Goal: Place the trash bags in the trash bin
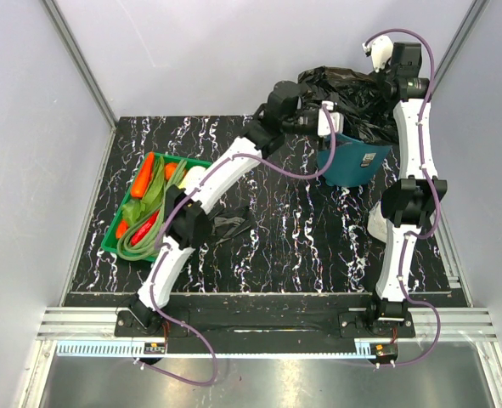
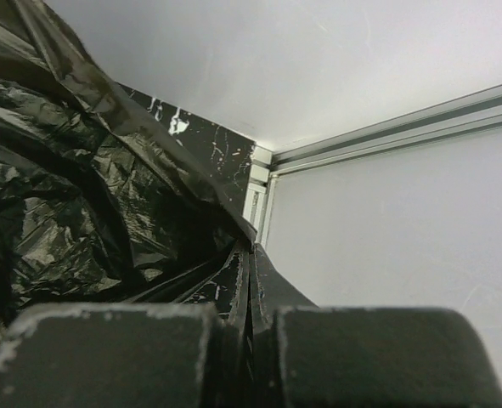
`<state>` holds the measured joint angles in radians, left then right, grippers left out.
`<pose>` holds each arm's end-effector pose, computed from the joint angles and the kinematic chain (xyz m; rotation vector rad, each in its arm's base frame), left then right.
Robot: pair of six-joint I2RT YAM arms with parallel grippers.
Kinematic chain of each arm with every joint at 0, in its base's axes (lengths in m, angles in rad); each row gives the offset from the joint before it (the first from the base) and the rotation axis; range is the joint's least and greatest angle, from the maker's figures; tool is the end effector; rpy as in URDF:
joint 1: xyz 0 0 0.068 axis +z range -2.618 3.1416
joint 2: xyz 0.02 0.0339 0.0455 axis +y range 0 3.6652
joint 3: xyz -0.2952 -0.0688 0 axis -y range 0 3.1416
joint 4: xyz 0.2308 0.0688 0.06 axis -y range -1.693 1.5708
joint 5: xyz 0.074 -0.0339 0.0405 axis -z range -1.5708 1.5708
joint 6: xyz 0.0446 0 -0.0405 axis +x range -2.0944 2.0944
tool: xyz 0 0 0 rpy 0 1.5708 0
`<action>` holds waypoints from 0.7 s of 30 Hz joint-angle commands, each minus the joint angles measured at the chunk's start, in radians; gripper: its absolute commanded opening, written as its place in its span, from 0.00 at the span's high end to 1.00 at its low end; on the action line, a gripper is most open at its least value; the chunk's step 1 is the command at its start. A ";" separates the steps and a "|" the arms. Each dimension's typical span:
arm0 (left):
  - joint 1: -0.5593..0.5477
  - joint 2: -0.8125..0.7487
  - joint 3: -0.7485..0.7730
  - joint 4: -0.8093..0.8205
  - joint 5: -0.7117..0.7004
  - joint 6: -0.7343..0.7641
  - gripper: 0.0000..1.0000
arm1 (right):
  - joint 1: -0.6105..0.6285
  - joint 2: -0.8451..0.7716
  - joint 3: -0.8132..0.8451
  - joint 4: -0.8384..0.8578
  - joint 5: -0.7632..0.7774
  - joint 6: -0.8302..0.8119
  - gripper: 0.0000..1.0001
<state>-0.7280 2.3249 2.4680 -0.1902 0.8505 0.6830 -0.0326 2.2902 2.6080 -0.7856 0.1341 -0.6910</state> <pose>0.3848 -0.3878 0.4161 1.4801 0.7286 -0.7182 0.5200 -0.0229 0.4114 -0.5922 1.9996 -0.5846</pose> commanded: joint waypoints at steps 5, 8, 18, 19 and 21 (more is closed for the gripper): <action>-0.028 0.067 0.037 0.256 0.045 0.024 0.22 | 0.007 -0.130 -0.052 -0.026 -0.177 0.068 1.00; -0.033 0.086 0.048 0.314 0.022 0.014 0.22 | 0.011 -0.143 -0.051 -0.044 -0.188 0.074 1.00; -0.045 0.113 0.052 0.370 -0.007 0.056 0.26 | 0.011 -0.241 -0.112 -0.121 -0.336 0.104 1.00; -0.048 0.114 0.054 0.370 -0.010 0.065 0.27 | 0.013 -0.248 -0.114 -0.125 -0.344 0.111 1.00; -0.053 0.117 0.052 0.367 -0.010 0.081 0.27 | 0.011 -0.264 -0.100 -0.148 -0.364 0.122 1.00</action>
<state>-0.7635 2.4245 2.4714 0.1078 0.8356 0.7094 -0.0265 2.1178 2.4958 -0.9012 -0.1516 -0.6067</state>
